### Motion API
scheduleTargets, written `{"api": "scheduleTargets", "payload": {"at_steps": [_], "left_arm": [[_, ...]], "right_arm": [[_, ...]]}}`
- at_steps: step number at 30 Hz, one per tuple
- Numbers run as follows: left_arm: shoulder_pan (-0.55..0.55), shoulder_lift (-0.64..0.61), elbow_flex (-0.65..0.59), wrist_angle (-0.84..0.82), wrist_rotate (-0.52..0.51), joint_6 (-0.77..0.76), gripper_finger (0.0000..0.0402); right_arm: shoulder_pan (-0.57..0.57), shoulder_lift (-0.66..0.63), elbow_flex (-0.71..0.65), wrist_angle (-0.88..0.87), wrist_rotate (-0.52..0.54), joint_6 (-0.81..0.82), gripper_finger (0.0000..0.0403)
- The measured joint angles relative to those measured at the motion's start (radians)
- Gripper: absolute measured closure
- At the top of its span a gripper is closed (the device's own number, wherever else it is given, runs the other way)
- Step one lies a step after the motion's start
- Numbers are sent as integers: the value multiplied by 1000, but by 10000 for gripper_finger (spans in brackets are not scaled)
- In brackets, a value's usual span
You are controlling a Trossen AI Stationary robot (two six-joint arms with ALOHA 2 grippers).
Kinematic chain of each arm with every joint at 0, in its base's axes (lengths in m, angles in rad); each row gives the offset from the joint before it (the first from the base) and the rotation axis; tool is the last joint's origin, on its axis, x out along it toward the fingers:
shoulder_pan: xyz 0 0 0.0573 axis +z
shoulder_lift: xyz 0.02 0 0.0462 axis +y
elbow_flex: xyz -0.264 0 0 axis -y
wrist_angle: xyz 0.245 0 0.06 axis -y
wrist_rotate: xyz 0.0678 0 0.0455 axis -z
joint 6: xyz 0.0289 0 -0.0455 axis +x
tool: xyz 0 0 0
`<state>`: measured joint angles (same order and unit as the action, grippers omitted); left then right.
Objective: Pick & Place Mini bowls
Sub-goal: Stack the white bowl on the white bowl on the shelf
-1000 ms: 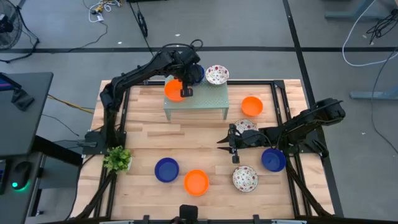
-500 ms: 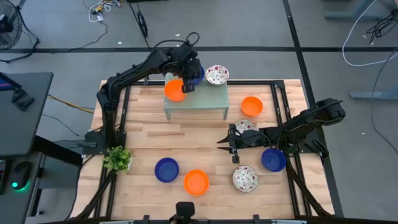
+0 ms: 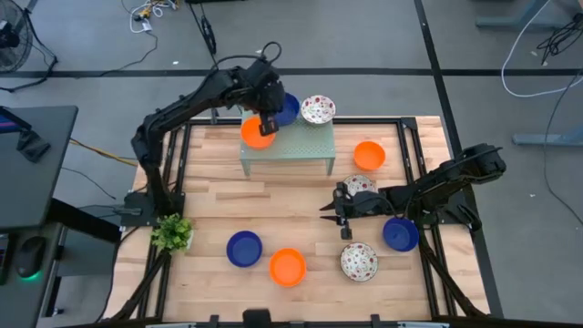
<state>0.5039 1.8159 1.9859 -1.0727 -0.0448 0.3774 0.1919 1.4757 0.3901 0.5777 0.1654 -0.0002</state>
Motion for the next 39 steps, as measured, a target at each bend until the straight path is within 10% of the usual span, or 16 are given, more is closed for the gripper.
{"api": "scheduleTargets", "payload": {"at_steps": [19,31,39], "left_arm": [[-437,-764,-1245,959,21,-320,397],[-688,-750,-1686,1561,-36,-506,394],[-778,-749,-1764,1705,-229,-523,393]], "right_arm": [[40,-25,22,80,0,46,292],[43,-173,522,-1224,63,242,284],[1,-168,571,-1472,63,405,202]]}}
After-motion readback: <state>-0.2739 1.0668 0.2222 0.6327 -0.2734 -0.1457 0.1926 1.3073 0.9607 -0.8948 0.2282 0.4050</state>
